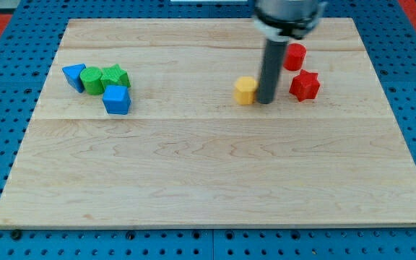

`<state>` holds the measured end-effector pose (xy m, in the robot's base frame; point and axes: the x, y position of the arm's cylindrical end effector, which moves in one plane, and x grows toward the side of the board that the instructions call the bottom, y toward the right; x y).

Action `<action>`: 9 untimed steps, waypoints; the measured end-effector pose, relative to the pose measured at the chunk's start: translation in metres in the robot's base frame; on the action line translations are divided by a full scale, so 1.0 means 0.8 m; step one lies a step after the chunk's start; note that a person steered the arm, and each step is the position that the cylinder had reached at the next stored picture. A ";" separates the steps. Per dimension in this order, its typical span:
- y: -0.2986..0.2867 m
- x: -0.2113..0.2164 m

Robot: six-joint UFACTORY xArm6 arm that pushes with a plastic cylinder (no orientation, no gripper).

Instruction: Push red circle and yellow heart bit downwards

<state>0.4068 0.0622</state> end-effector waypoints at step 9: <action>-0.188 -0.094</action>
<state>0.3314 -0.0882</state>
